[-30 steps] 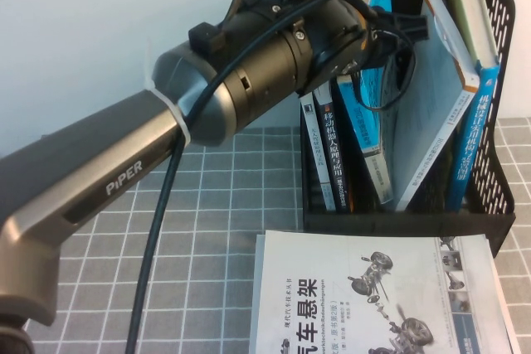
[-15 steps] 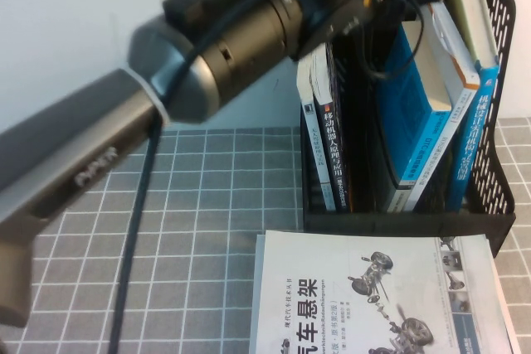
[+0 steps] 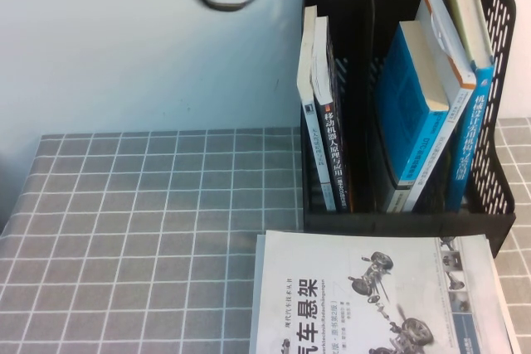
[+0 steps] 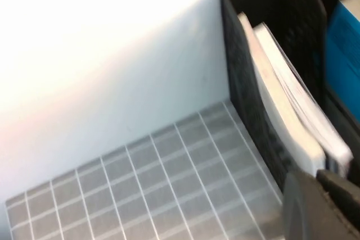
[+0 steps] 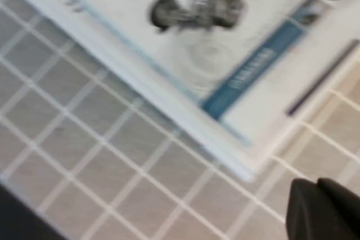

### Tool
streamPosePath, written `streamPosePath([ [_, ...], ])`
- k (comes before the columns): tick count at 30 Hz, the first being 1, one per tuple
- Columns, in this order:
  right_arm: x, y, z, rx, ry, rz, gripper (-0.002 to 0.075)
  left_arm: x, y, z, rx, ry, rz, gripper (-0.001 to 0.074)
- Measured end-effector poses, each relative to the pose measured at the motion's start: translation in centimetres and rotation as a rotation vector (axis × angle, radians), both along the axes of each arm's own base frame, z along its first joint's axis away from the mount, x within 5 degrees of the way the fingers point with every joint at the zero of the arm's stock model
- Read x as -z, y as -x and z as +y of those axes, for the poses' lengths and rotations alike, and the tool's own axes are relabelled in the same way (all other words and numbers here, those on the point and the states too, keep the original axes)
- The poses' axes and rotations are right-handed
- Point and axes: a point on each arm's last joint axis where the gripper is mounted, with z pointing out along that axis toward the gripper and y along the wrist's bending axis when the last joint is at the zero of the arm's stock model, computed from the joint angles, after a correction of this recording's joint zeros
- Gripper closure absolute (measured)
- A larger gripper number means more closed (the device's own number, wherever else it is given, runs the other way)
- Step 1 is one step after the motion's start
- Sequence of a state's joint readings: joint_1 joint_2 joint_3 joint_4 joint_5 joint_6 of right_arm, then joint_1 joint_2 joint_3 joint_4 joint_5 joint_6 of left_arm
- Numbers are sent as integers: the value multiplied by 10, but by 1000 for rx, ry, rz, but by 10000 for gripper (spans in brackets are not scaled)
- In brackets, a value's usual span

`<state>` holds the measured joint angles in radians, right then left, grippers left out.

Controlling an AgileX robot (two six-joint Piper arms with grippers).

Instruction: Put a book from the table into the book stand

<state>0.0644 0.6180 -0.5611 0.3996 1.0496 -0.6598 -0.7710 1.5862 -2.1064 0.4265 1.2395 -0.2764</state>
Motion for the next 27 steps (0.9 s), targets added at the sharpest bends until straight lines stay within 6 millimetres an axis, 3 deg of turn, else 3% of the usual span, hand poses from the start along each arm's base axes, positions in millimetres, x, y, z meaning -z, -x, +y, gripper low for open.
streamPosePath([
  [5,-31,-11,-24,149,228,-173,729,0,33,23,77,7,55,734],
  [9,-46,-24,-25,234,180,-359,729,15,54,40,99,62,7,734],
  [11,-48,-29,-22,243,123,-433,729,33,62,48,103,87,-31,734],
  [20,-20,-36,-9,158,-9,-545,729,104,105,83,202,174,-224,735],
  [27,7,-18,-3,93,-71,-561,729,126,114,88,239,193,-244,736],
])
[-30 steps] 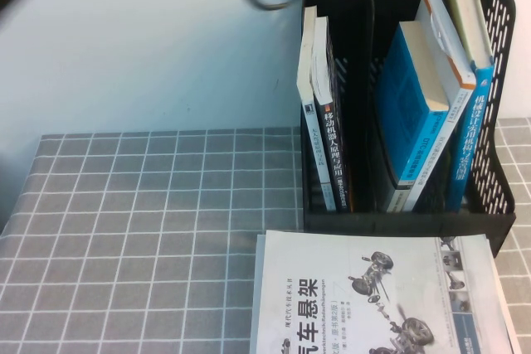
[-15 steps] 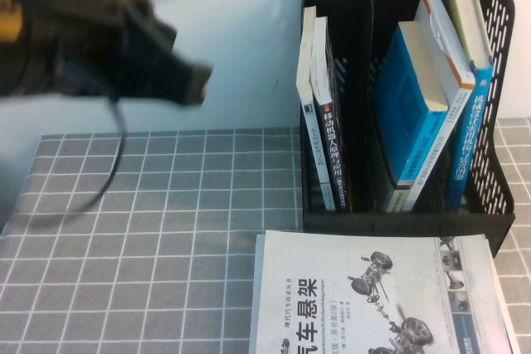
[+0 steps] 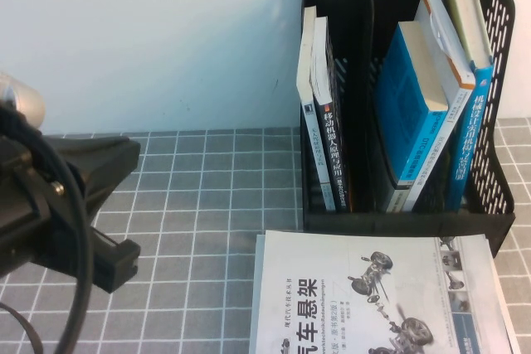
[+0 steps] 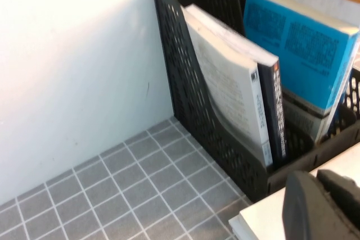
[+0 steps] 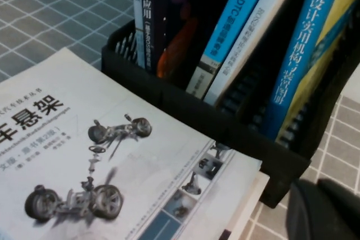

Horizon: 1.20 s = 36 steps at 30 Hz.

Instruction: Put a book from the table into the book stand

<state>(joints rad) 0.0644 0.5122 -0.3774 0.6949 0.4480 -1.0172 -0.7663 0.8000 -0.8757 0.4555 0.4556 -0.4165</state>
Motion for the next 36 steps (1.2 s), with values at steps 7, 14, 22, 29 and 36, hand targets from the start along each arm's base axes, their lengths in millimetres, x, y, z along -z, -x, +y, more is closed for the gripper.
streamPosePath([
  [7,24,11,4,-51,-15,97,729,2,0,0,-1,-4,3,736],
  [14,34,24,12,-175,-12,238,729,2,0,0,-3,-3,5,737],
  [22,36,27,14,-219,8,254,729,6,-3,19,-111,90,40,737],
  [29,36,27,14,-222,9,257,729,35,24,77,-402,151,-40,737],
  [36,36,27,14,-222,9,257,729,116,69,97,-514,98,-73,738],
])
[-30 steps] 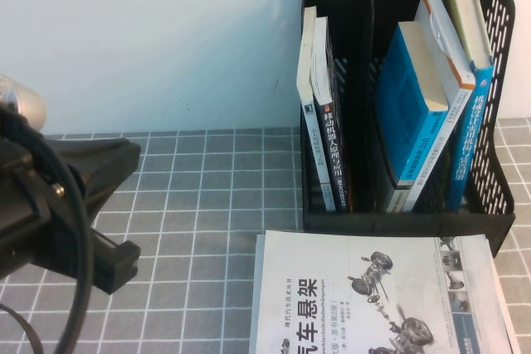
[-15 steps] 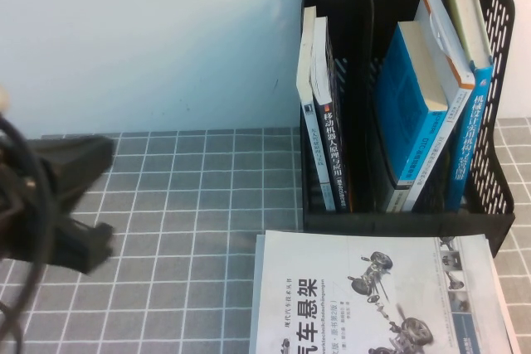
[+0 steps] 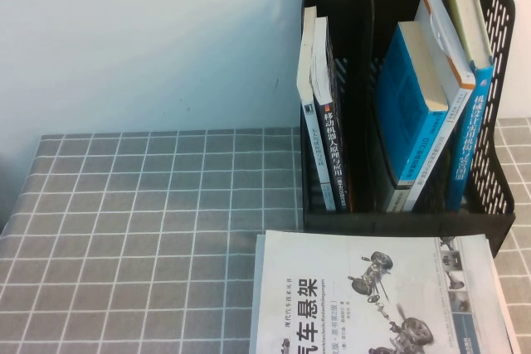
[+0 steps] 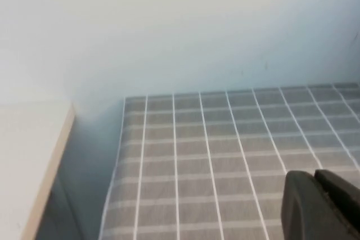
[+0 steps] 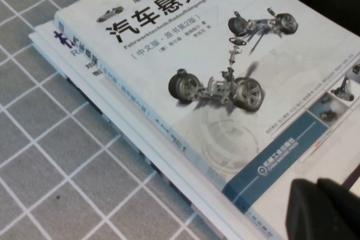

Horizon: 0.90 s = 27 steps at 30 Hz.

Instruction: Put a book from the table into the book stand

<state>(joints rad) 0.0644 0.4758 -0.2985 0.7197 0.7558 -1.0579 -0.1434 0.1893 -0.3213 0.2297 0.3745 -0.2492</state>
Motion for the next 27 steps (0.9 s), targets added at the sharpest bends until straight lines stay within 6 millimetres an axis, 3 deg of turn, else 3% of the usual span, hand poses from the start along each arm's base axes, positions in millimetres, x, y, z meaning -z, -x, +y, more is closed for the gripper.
streamPosePath([
  [6,0,0,0,0,0,0,729,66,11,0,-32,54,61,738],
  [10,0,0,0,-1,0,-1,729,97,9,0,-47,81,152,738],
  [27,0,0,0,-2,2,-2,729,97,8,-5,24,38,107,738],
])
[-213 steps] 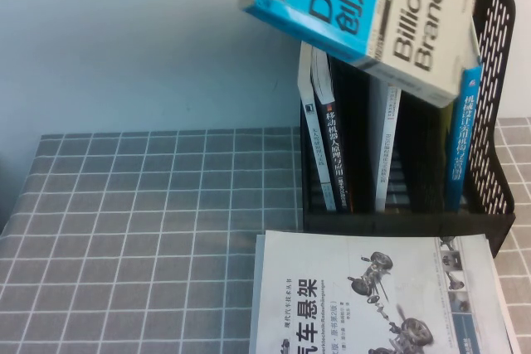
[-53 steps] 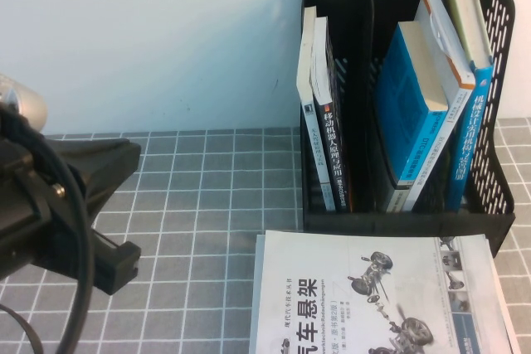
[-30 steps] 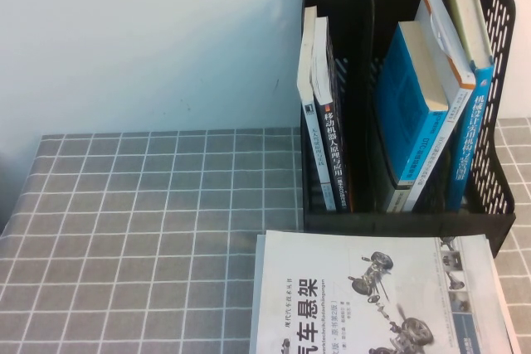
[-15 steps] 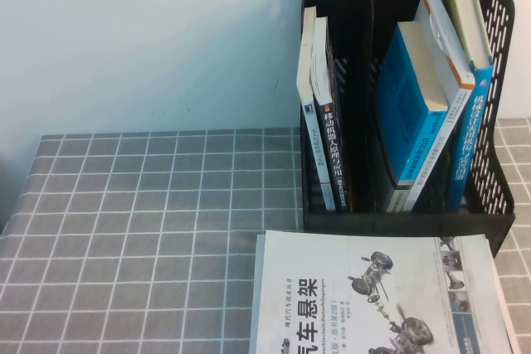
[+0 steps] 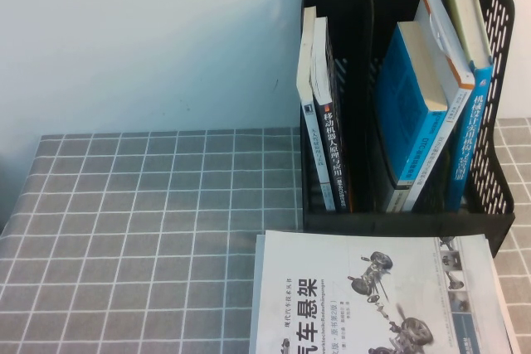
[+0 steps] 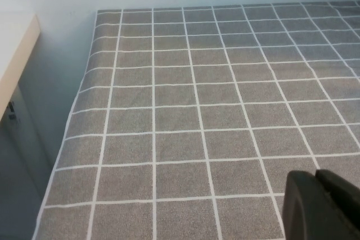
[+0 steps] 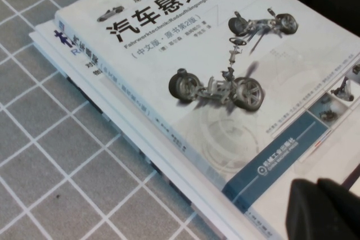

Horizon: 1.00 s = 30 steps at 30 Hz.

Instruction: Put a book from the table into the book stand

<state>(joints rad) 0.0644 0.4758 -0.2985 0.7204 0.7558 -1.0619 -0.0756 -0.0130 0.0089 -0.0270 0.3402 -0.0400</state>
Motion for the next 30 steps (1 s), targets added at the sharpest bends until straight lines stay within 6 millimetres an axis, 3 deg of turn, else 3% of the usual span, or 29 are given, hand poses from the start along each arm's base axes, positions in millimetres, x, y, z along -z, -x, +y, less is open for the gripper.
streamPosePath([
  [26,5,2,0,4,-7,-1,729,0,0,0,1,-2,0,738],
  [30,8,2,-6,89,-4,-113,729,0,0,0,1,-2,0,738],
])
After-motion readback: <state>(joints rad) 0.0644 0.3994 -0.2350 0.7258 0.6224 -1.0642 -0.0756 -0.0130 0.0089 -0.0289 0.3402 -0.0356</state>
